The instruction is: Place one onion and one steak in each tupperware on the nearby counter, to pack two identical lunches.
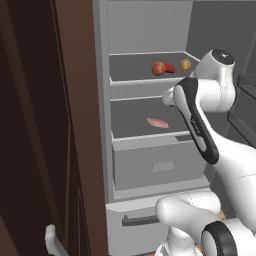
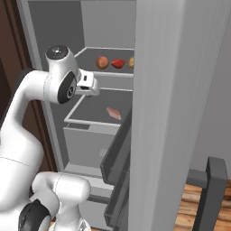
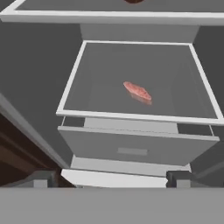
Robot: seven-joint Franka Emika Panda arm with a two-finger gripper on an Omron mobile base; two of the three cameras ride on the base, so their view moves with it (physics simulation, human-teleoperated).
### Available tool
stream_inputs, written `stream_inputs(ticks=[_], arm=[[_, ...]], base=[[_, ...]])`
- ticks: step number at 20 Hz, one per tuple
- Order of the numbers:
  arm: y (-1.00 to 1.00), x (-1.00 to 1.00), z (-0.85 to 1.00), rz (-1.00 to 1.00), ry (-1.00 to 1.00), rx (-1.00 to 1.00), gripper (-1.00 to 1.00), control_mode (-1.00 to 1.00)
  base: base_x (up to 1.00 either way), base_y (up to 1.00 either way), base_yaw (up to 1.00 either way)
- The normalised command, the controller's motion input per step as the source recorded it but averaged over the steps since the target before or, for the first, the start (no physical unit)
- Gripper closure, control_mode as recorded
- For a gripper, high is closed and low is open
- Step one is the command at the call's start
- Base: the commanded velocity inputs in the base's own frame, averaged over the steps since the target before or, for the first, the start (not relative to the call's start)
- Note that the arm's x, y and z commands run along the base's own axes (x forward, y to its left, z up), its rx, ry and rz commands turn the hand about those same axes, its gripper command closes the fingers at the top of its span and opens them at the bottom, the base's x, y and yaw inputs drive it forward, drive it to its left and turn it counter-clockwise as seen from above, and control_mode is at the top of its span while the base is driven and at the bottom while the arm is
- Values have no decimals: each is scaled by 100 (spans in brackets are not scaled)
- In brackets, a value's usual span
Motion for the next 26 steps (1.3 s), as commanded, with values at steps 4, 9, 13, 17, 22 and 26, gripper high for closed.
stream_inputs(ticks=[4,9,13,17,22,26], arm=[[-1,25,27,-2,-12,4,-100,-100],[0,27,36,-2,-9,0,-100,-100],[0,34,31,-2,-3,0,-100,-100],[0,39,14,0,0,0,-100,-100],[0,49,2,0,0,2,-100,-100],[-5,53,0,-2,0,2,-100,-100]], base=[[0,0,0],[0,0,0],[0,0,0],[0,0,0],[0,0,0],[0,0,0]])
